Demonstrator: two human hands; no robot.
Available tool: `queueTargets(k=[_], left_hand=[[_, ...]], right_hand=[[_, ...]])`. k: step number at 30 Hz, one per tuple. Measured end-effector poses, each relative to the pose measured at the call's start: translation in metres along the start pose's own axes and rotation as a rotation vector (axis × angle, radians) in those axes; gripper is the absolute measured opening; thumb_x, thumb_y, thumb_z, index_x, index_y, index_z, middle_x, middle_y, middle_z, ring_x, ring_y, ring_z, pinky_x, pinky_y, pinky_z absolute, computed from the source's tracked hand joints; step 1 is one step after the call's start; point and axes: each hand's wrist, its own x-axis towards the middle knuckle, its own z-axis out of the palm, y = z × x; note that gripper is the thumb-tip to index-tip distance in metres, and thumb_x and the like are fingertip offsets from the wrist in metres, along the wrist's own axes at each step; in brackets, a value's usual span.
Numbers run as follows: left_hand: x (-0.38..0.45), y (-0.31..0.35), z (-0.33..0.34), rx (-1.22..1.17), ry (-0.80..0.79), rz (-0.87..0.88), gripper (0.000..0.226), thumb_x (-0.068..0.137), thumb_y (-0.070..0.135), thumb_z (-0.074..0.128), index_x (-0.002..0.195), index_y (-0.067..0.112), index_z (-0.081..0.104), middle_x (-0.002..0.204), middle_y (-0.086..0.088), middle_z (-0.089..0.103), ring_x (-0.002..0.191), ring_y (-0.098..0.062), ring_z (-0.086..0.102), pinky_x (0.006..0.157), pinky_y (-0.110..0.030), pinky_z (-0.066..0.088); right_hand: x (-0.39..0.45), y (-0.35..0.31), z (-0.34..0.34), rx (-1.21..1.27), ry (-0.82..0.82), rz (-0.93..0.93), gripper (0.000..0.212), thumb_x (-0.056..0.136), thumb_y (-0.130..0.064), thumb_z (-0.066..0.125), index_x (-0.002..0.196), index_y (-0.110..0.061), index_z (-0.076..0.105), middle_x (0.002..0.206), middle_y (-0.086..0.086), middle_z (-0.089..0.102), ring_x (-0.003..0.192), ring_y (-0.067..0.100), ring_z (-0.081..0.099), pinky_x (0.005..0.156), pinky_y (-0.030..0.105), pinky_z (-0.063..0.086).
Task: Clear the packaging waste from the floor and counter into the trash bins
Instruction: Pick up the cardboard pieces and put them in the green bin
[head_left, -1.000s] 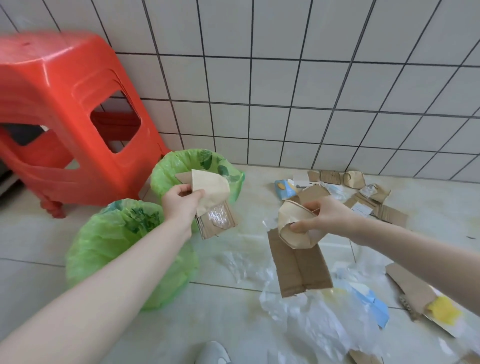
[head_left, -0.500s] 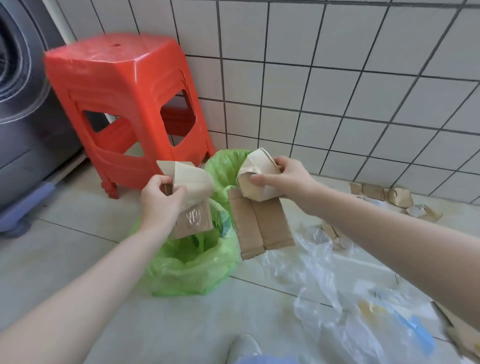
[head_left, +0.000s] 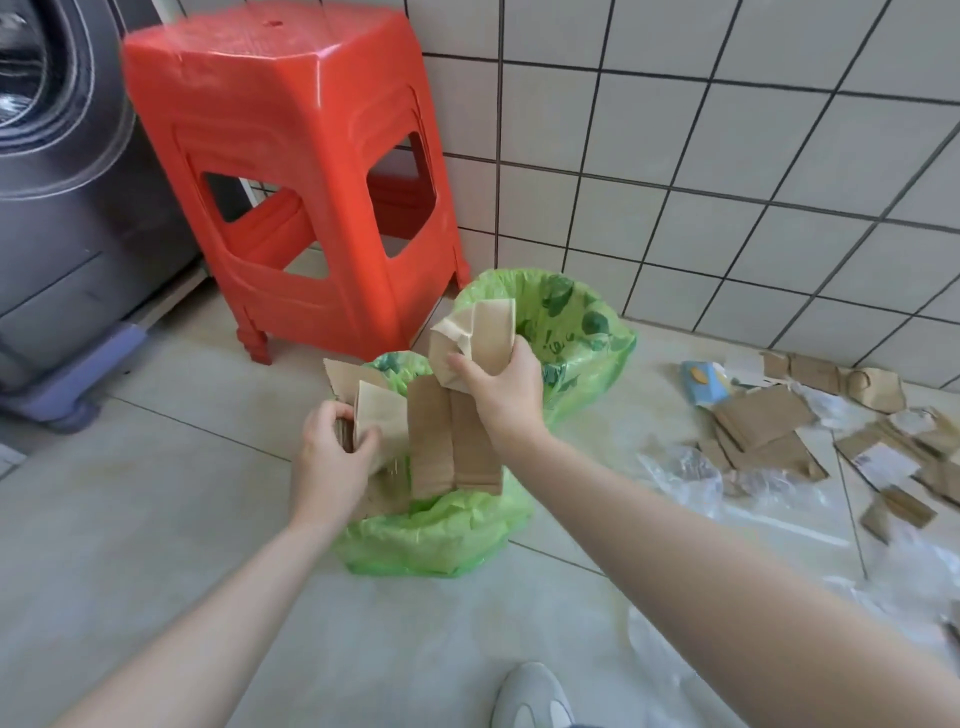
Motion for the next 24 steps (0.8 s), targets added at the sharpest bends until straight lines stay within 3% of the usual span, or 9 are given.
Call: queueTargets(k=[3,6,10,12,14,17,20,22,24], left_hand=[[-0.001,-0.001,0.006,-0.021,0.014,0.001,0.016,0.081,0.02,0.067,0.09,0.017,0.053,0.088,-0.003,0.06,0.083,-0.024,0.053,0.068,-0.031,0.037],[0.002,0.007,0.01,-0.033,0.031,-0.028,0.015,0.083,0.023,0.067,0.092,0.018,0.056,0.084,-0.003,0.062,0.08,-0.024,0.055,0.068,-0.033,0.041],[0.001,0.006,0.016,0.069,-0.016,0.094,0.015,0.082,0.021,0.069,0.09,0.018,0.056,0.087,0.0,0.061,0.079,-0.022,0.053,0.067,-0.033,0.041],[-0.001,-0.001,0.018,0.133,-0.05,0.146,0.017,0.079,0.018,0.072,0.085,0.015,0.056,0.084,0.0,0.058,0.077,-0.023,0.052,0.07,-0.035,0.041],[-0.004,-0.007,0.022,0.201,-0.096,0.13,0.018,0.078,0.019,0.073,0.079,0.015,0.055,0.078,0.001,0.059,0.073,-0.023,0.052,0.088,-0.046,0.043],[-0.016,-0.009,0.033,0.312,-0.185,0.122,0.019,0.08,0.025,0.073,0.076,0.018,0.055,0.077,0.005,0.061,0.072,-0.019,0.054,0.112,-0.055,0.019],[-0.03,0.002,0.045,0.29,-0.238,0.152,0.023,0.079,0.026,0.073,0.073,0.022,0.051,0.077,0.007,0.061,0.072,-0.016,0.053,0.114,-0.054,0.015],[-0.038,0.013,0.052,0.245,-0.257,0.16,0.024,0.079,0.025,0.073,0.071,0.021,0.051,0.073,0.007,0.06,0.07,-0.017,0.049,0.111,-0.05,0.022],[-0.044,0.023,0.058,0.218,-0.298,0.143,0.024,0.08,0.026,0.071,0.068,0.016,0.052,0.068,0.003,0.059,0.071,-0.022,0.048,0.095,-0.041,0.038]], right_hand=[[0.0,0.009,0.009,0.215,0.081,0.067,0.043,0.08,-0.034,0.073,0.111,-0.019,0.048,0.103,-0.004,0.058,0.1,0.015,0.057,0.083,0.028,0.047],[0.004,0.011,0.013,0.234,0.055,0.038,0.043,0.083,-0.035,0.07,0.112,-0.021,0.042,0.101,-0.009,0.054,0.101,0.013,0.055,0.084,0.025,0.044],[-0.002,0.035,0.008,-0.153,-0.149,-0.139,0.045,0.08,-0.043,0.069,0.102,-0.018,0.039,0.098,-0.003,0.051,0.096,0.016,0.051,0.073,0.027,0.045],[-0.001,0.049,-0.006,-0.424,-0.251,-0.301,0.047,0.078,-0.046,0.071,0.096,-0.016,0.039,0.095,-0.002,0.048,0.087,0.014,0.045,0.062,0.023,0.037],[0.003,0.058,-0.024,-0.697,-0.359,-0.465,0.046,0.08,-0.042,0.071,0.092,-0.015,0.036,0.093,0.0,0.047,0.08,0.016,0.042,0.058,0.024,0.034],[0.007,0.064,-0.046,-0.953,-0.414,-0.56,0.04,0.082,-0.034,0.07,0.099,-0.012,0.042,0.099,0.005,0.055,0.086,0.024,0.048,0.067,0.033,0.039],[0.009,0.059,-0.057,-1.138,-0.401,-0.624,0.037,0.081,-0.025,0.067,0.107,-0.011,0.045,0.108,0.005,0.057,0.096,0.026,0.049,0.071,0.031,0.033],[0.011,0.056,-0.063,-1.265,-0.429,-0.635,0.039,0.079,-0.02,0.066,0.111,-0.012,0.046,0.112,0.004,0.055,0.103,0.027,0.049,0.076,0.035,0.035],[0.012,0.057,-0.069,-1.447,-0.463,-0.69,0.041,0.079,-0.012,0.064,0.115,-0.014,0.046,0.113,0.004,0.054,0.105,0.027,0.048,0.08,0.036,0.036]])
